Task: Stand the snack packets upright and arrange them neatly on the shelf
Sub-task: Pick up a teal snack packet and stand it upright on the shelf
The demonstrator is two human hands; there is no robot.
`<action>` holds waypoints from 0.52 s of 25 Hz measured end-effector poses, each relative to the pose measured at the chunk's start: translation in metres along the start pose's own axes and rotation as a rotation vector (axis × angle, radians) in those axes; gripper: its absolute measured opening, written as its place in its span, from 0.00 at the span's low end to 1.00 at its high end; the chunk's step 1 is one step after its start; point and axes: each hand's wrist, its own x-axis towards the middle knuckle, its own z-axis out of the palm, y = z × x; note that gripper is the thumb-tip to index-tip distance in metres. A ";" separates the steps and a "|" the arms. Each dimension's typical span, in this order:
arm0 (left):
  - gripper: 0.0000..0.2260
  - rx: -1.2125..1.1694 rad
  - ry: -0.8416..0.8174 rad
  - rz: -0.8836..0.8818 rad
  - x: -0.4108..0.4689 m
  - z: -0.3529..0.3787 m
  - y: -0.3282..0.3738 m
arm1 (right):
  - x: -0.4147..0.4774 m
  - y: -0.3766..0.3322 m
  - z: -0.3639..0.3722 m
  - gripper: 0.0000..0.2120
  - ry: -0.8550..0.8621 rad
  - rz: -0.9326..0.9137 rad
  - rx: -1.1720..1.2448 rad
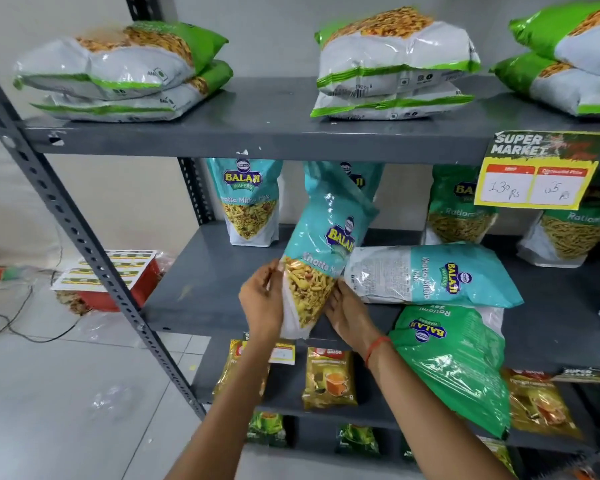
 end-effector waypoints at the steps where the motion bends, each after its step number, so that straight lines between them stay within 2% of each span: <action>1: 0.05 -0.115 -0.019 -0.086 0.008 -0.010 0.000 | -0.002 -0.002 0.002 0.17 -0.012 -0.014 -0.020; 3: 0.05 -0.289 -0.047 -0.232 0.014 -0.028 0.000 | -0.009 -0.007 0.002 0.12 -0.012 -0.058 -0.072; 6: 0.05 -0.429 -0.109 -0.326 0.004 -0.049 -0.002 | -0.037 -0.016 0.002 0.06 0.045 -0.139 -0.108; 9: 0.06 -0.546 -0.188 -0.369 -0.013 -0.064 0.000 | -0.070 -0.026 -0.004 0.08 0.045 -0.224 -0.191; 13: 0.08 -0.577 -0.218 -0.382 -0.032 -0.070 0.015 | -0.100 -0.040 -0.008 0.09 0.007 -0.292 -0.253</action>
